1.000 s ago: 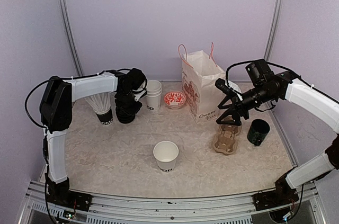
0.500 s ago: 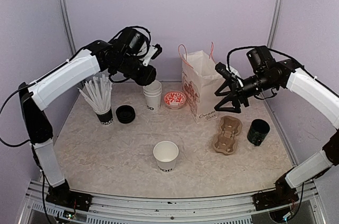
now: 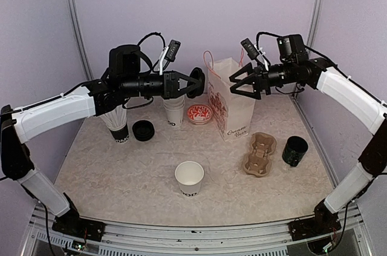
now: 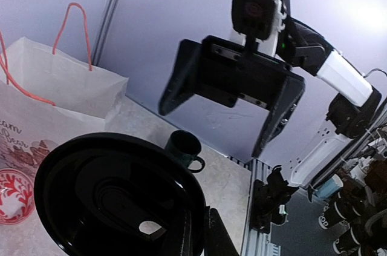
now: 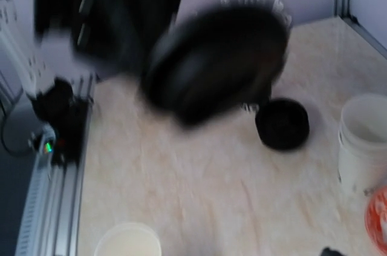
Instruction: Pack the takeout coffee
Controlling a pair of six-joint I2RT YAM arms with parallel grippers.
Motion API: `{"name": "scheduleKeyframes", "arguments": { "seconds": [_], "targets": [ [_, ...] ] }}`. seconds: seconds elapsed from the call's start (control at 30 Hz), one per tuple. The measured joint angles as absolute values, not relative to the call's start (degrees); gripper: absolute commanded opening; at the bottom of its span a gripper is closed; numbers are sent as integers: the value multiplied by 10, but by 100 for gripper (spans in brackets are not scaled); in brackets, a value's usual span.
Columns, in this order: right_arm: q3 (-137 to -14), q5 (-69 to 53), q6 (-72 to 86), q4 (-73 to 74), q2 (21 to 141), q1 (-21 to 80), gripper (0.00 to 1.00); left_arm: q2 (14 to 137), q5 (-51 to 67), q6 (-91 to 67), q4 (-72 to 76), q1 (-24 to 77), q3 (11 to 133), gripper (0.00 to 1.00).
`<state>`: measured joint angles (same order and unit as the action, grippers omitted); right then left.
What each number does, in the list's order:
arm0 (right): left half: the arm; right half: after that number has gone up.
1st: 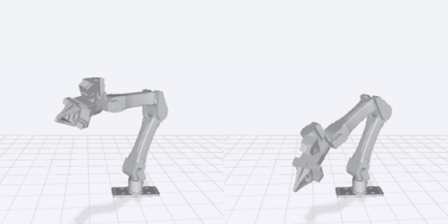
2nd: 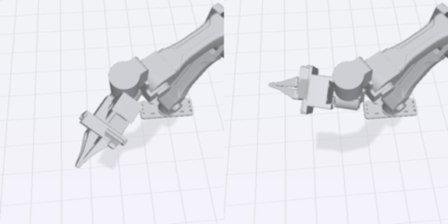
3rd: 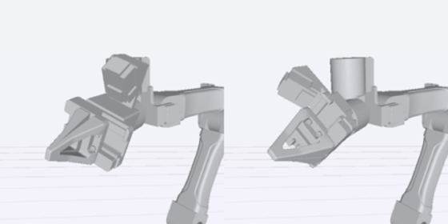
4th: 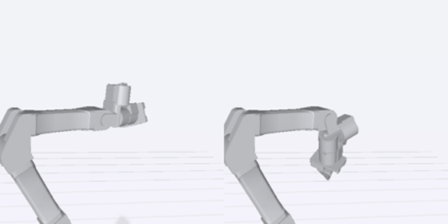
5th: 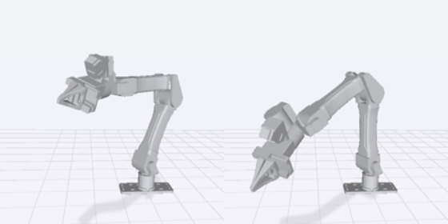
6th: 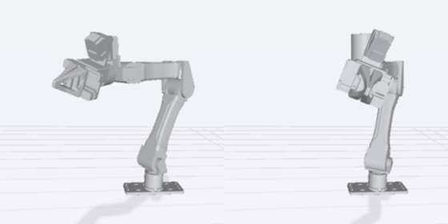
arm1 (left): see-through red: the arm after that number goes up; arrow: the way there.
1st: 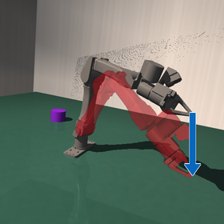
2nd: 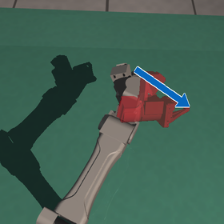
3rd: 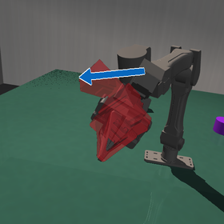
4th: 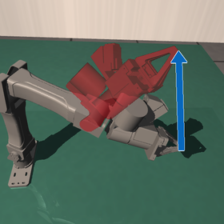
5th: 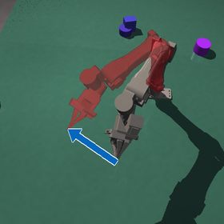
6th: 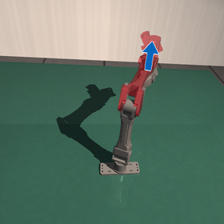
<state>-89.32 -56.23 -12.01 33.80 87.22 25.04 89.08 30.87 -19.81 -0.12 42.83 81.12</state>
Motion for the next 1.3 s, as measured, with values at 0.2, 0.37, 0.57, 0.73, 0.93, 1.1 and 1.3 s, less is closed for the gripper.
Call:
{"name": "scheduleKeyframes", "arguments": {
  "seconds": [0.2,0.37,0.57,0.73,0.93,1.1,1.3],
  "targets": [
    [-933,-577,-25,257,930,271,99,882,362,-279,139,422,736,8],
    [-946,-583,11,229,942,296,99,867,388,-337,243,413,713,7],
    [-973,-593,39,206,957,310,99,864,416,-390,329,406,698,7],
    [-995,-592,51,195,972,321,99,866,429,-415,363,406,695,8],
    [-999,-592,57,189,978,342,99,872,438,-429,386,407,694,8],
    [-1004,-612,60,185,984,348,99,882,443,-435,390,409,694,8],
    [-1004,-631,68,179,984,354,97,886,447,-437,394,410,694,8]
  ]
}}
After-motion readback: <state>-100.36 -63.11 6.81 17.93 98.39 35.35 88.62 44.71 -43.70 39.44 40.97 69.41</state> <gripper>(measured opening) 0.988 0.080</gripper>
